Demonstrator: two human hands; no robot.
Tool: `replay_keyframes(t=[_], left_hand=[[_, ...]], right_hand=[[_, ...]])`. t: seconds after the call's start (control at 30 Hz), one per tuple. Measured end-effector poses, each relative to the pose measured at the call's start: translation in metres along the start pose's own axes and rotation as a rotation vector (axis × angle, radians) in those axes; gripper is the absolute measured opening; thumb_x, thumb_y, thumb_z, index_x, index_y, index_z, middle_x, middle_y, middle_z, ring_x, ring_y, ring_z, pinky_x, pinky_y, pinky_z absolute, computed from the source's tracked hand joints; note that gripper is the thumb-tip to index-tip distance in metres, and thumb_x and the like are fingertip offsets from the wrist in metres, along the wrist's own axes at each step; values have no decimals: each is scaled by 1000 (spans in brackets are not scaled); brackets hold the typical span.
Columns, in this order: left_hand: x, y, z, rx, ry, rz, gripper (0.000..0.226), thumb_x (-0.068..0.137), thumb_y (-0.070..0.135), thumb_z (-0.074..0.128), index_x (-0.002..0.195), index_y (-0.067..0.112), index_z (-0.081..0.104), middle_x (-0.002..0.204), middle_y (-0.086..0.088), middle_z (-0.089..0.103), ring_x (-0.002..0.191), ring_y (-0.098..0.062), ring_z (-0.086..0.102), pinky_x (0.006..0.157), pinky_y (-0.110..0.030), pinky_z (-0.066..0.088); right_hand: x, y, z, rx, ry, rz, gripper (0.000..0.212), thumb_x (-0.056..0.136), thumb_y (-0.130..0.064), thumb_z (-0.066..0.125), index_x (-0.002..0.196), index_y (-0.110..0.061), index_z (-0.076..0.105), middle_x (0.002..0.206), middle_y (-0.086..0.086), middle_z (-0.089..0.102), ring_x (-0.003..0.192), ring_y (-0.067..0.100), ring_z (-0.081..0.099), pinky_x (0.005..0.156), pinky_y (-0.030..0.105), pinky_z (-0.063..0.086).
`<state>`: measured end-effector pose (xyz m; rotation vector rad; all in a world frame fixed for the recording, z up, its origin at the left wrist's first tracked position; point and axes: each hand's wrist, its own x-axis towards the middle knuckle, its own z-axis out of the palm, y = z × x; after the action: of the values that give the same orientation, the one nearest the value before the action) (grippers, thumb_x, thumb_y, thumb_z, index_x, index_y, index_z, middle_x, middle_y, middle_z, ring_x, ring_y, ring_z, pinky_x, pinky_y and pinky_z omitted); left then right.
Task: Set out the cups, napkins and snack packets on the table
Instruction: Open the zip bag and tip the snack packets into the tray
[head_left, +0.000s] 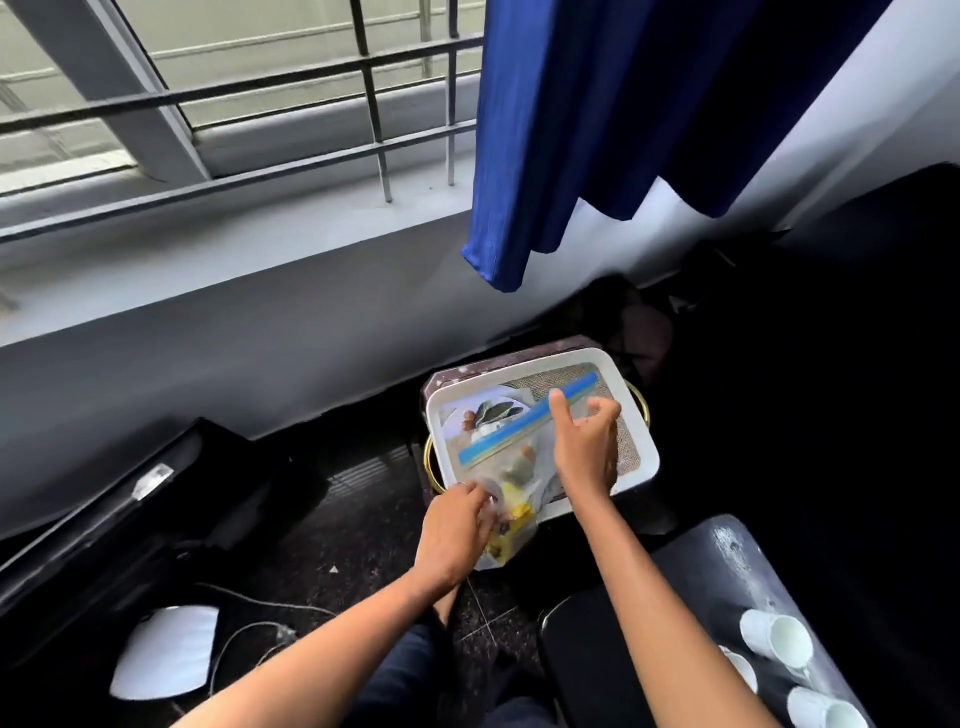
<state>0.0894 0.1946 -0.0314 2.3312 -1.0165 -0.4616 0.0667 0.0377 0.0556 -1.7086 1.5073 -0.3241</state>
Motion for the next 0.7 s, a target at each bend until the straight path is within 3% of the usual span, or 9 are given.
replay_keyframes(t=[0.07,0.17,0.23,0.27,0.33,0.37,0.43,0.57,0.7], left_hand=[[2,2,-5,90,40,121,6,82,25,59,83,21,63,78,-1,62,70,-25,60,56,-30,42],[9,4,-15,171,34,272,15,67,23,72,75,21,59,72,-2,59,64,-25,59,50,-25,39],[8,2,-15,219,-29,335,15,68,23,70,78,21,59,82,-3,62,74,-26,62,55,-27,43],[4,-1,-16,217,-63,323,12,73,25,65,83,21,61,92,-4,64,82,-27,63,60,-29,45],[-2,-5,-16,168,-121,250,19,82,28,56,98,21,64,122,-5,60,103,-27,60,74,-34,45],[-5,-8,-18,140,-137,229,27,83,29,54,106,21,65,133,-5,55,111,-27,57,80,-35,45],[-6,-7,-25,68,-135,220,37,81,28,54,116,18,63,141,-4,50,116,-27,55,89,-35,45],[6,5,-53,-64,-53,206,32,76,24,51,100,20,71,130,3,61,107,-21,61,86,-28,45],[22,8,-75,-184,44,124,26,70,15,48,72,25,71,96,11,73,92,-11,62,81,-27,48]], right_hand=[[-1,1,4,-16,-63,70,69,77,-60,59,120,-11,36,127,8,49,112,31,51,78,34,34],[-1,11,9,-63,-159,176,84,68,-55,71,123,-3,32,131,16,47,120,35,49,88,41,40],[0,17,12,-37,-220,269,73,68,-40,74,116,0,37,115,19,57,102,36,62,81,44,51],[-2,18,11,13,-238,294,59,70,-30,72,111,1,44,100,18,62,81,31,68,67,39,56],[-2,19,10,125,-241,286,23,74,-10,62,93,1,56,70,12,60,41,14,59,41,24,50],[-3,19,10,154,-245,267,9,76,-3,56,84,-1,57,63,11,58,33,10,53,37,20,46],[-5,15,7,187,-249,217,10,77,3,52,76,-6,56,62,9,58,31,9,52,37,19,45],[-7,-5,-7,223,-218,114,17,80,2,52,70,-11,49,64,6,58,36,12,54,39,21,46],[-16,-7,-22,119,-254,-52,21,77,0,57,66,-13,45,62,4,54,48,17,54,43,25,44]])
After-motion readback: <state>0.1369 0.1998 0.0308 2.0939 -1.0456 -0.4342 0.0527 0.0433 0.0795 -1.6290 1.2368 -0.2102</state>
